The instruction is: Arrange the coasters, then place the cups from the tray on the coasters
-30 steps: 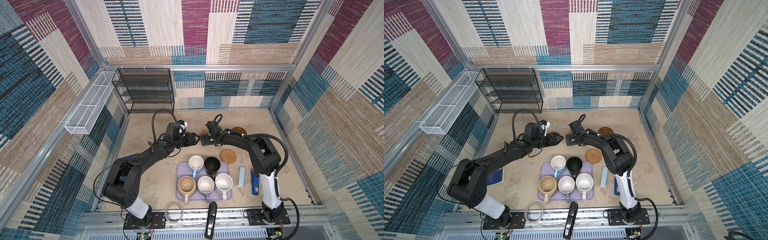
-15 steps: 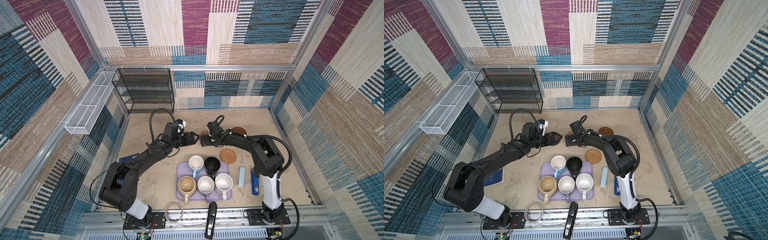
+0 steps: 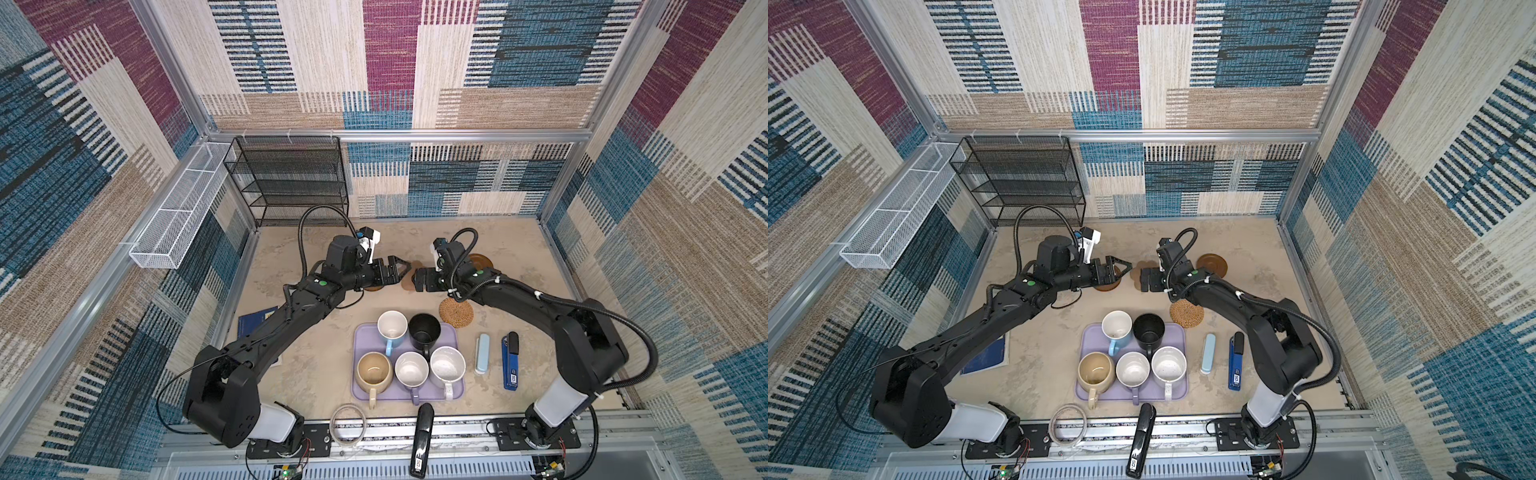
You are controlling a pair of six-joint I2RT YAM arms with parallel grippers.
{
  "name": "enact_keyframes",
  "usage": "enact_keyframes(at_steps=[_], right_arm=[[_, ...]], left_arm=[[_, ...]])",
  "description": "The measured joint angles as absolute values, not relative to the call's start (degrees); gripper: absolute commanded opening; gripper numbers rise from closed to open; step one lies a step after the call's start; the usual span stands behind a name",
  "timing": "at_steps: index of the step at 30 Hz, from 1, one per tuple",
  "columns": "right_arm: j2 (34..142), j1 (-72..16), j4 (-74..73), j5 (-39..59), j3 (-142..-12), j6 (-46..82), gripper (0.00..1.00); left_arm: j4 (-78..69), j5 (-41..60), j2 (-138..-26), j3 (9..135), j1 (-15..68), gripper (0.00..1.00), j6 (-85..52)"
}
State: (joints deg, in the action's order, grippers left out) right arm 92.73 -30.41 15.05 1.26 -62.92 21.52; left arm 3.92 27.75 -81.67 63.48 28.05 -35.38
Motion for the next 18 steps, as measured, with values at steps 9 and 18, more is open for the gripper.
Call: enact_keyframes(at_steps=[9, 18], right_arm=[[78.6, -23.9, 8.6, 6.3, -42.1, 22.1, 0.81], [77.9, -22.6, 5.3, 7.8, -35.4, 23.9, 0.63]], left_arm=[[10.4, 25.3, -81.8, 67.6, 34.5, 0.99, -35.1], [19.8, 18.4, -91.4, 77.8, 39.3, 0.99, -31.5]])
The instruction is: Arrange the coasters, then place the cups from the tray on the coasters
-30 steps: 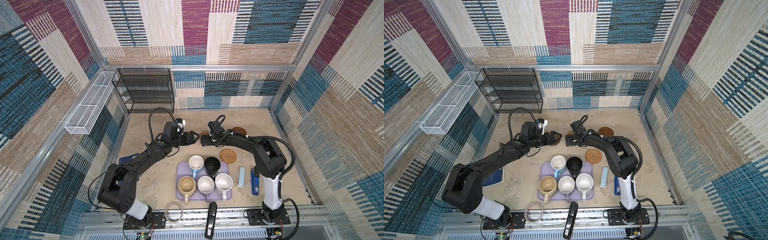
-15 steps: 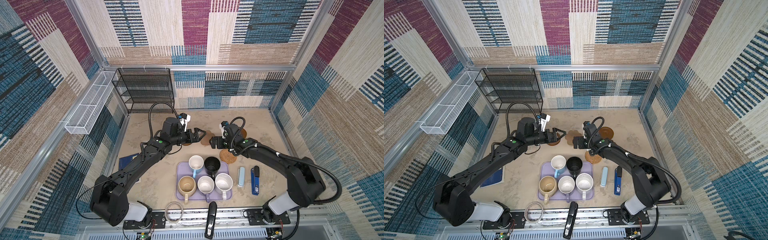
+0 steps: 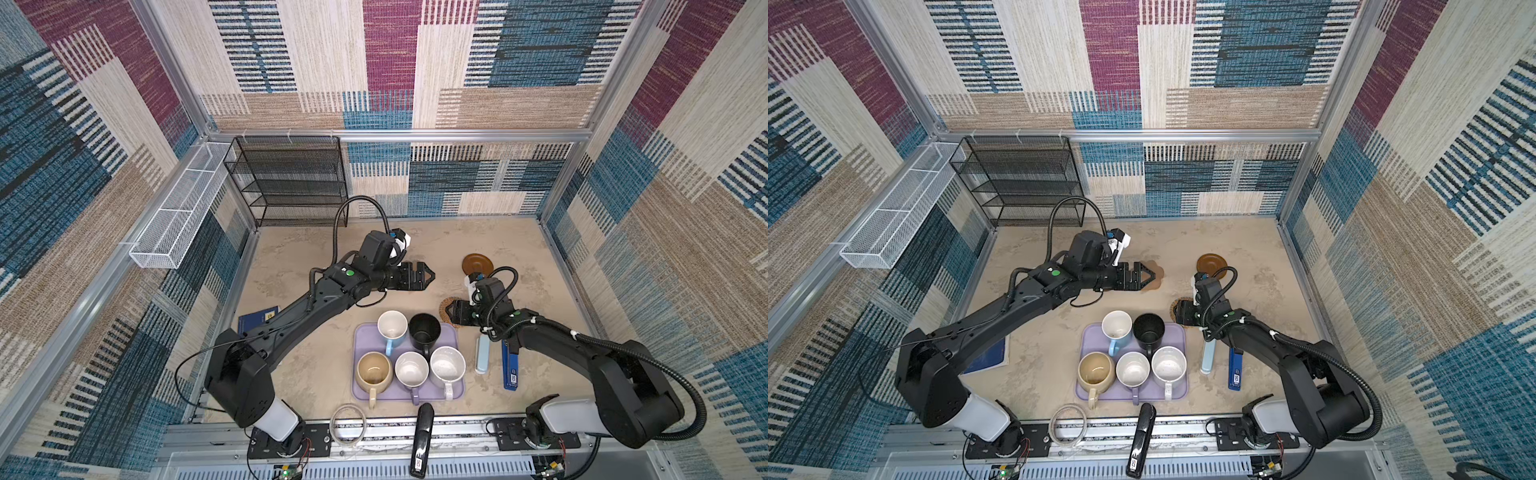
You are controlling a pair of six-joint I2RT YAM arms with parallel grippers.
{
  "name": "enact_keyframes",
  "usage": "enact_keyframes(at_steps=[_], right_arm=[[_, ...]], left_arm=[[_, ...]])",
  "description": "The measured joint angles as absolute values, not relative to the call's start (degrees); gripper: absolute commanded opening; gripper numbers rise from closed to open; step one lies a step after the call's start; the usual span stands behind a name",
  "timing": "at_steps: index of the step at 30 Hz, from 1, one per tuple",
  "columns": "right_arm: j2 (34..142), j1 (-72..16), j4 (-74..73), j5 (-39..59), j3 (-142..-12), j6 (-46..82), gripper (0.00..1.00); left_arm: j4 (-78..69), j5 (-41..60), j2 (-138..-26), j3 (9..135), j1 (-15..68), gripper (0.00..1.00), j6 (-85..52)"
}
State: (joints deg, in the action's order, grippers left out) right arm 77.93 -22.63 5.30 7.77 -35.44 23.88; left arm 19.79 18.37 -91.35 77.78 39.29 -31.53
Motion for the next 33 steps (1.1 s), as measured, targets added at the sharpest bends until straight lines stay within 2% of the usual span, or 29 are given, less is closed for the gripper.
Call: enact_keyframes(at_steps=[13, 23, 33], right_arm=[[85.6, -22.5, 2.3, 6.9, -36.0, 23.9, 0.38], [93.5, -21.5, -0.9, 4.3, -42.0, 23.9, 0.35], [103.1, -19.3, 1.9, 5.2, -54.3, 23.0, 0.33]], left_arm=[[17.8, 18.3, -100.9, 81.2, 40.0, 0.98, -32.8], [19.8, 13.9, -102.4, 85.6, 38.6, 1.00, -32.1], [18.5, 14.1, -104.9, 85.7, 37.4, 1.00, -32.2]])
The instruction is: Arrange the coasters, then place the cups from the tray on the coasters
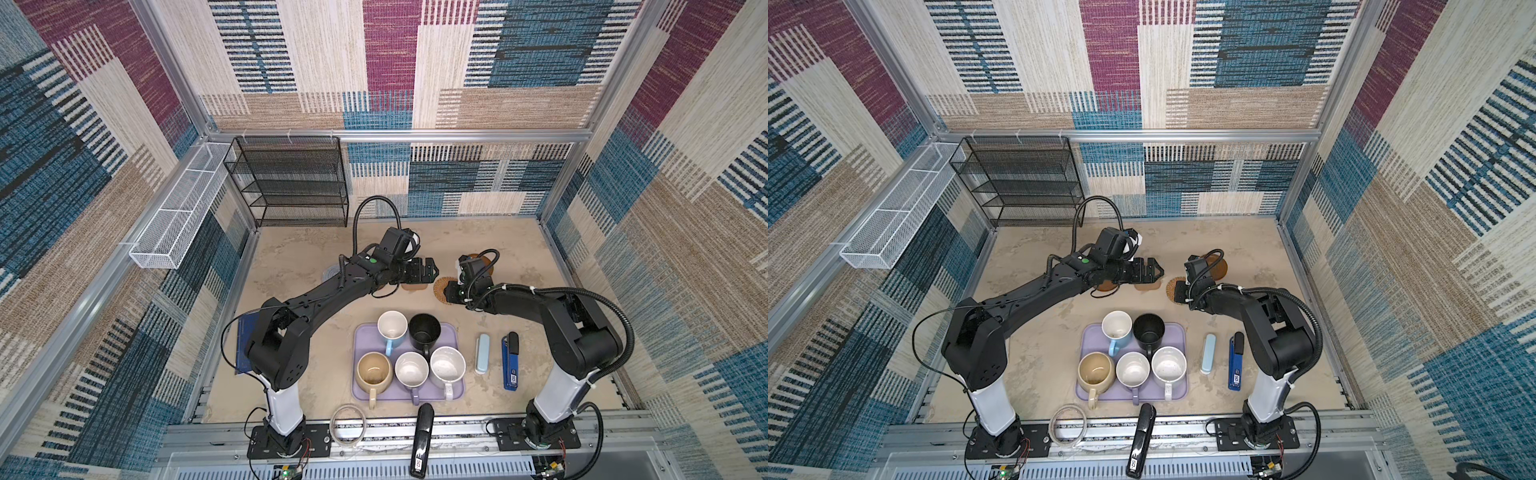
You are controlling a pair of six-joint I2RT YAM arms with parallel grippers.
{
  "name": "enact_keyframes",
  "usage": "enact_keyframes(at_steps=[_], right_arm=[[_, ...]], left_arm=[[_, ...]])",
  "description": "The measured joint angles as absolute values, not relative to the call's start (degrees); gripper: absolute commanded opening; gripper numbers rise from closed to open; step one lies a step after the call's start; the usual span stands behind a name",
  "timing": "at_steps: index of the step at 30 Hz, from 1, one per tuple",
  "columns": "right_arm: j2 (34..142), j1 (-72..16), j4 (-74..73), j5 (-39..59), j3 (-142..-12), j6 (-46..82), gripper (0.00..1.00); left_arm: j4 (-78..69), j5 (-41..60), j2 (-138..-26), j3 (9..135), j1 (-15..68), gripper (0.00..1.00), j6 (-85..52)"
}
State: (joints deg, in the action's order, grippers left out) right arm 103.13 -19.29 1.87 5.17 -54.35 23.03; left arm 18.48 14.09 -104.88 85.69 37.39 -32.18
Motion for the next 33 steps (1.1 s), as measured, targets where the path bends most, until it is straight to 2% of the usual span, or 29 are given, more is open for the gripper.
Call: enact_keyframes(at_steps=[20, 33], right_arm=[[112.6, -16.5, 4.3, 2.9, -66.8, 21.0, 0.33], [112.6, -16.4, 6.2, 5.4, -68.4, 20.4, 0.34]], left_arm=[[15.2, 13.9, -107.2, 85.4, 36.6, 1.00, -32.8], [15.4, 13.8, -107.6, 85.9, 37.2, 0.99, -32.8]])
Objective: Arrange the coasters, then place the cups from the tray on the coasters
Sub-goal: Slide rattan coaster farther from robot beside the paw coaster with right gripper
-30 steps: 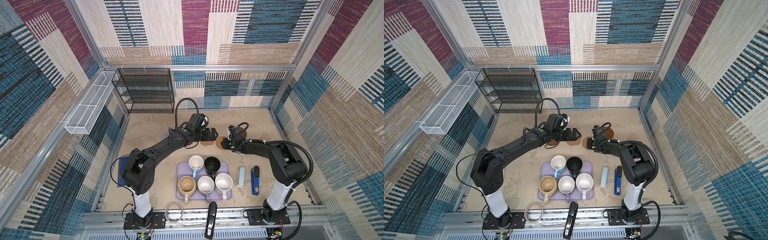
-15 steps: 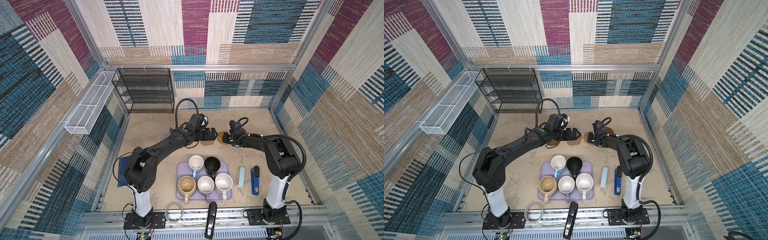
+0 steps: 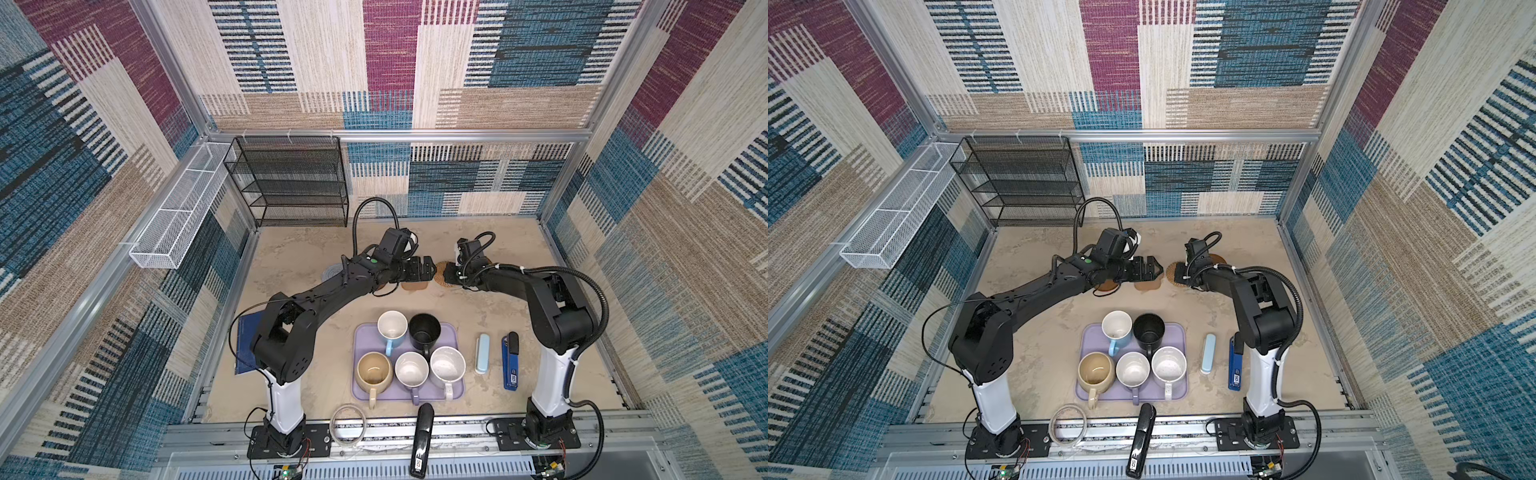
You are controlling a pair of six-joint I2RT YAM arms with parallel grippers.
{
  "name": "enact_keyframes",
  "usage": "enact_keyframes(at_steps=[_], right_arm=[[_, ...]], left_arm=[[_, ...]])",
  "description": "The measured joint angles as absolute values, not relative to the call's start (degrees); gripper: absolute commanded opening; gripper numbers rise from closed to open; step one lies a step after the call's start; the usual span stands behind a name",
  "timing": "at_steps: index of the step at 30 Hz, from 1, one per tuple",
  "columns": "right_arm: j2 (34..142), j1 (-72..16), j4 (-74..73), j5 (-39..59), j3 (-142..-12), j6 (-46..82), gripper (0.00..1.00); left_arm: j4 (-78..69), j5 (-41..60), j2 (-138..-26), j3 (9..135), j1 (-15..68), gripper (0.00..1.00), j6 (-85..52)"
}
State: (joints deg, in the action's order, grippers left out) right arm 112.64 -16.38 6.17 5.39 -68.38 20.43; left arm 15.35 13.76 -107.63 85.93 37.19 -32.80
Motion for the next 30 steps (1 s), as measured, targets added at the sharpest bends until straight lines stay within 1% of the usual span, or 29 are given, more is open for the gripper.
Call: enact_keyframes(at_steps=[2, 6, 12, 15, 19, 22, 26, 30], right_arm=[[112.1, -16.4, 7.7, 6.0, -69.3, 20.0, 0.36], [109.9, -16.4, 8.7, 6.6, -72.2, 19.2, 0.40], [103.2, -15.8, 9.1, 7.0, -71.9, 18.8, 0.47], [101.0, -13.3, 9.5, 7.1, -70.6, 18.8, 0.54], [100.9, -9.1, 11.1, 7.4, -70.3, 18.3, 0.55], [102.1, -6.9, 12.0, 7.9, -70.3, 17.7, 0.60], [105.3, -4.9, 14.4, 8.8, -71.6, 16.8, 0.60], [109.5, -4.5, 15.6, 8.6, -74.7, 15.2, 0.56]], left_arm=[[16.2, 12.0, -107.3, 86.9, 38.1, 0.99, -32.4], [15.2, 12.3, -105.7, 87.9, 38.7, 0.99, -32.2], [10.7, 11.7, -103.0, 87.1, 38.5, 0.99, -34.1], [7.6, 12.4, -102.8, 86.6, 39.1, 1.00, -35.9], [3.6, 13.6, -104.0, 85.7, 39.6, 0.99, -37.8], [2.7, 13.8, -106.3, 86.7, 40.1, 0.98, -38.8], [2.0, 14.3, -109.0, 88.3, 40.5, 0.98, -39.1], [2.9, 15.5, -112.5, 91.6, 40.9, 0.98, -39.2]])
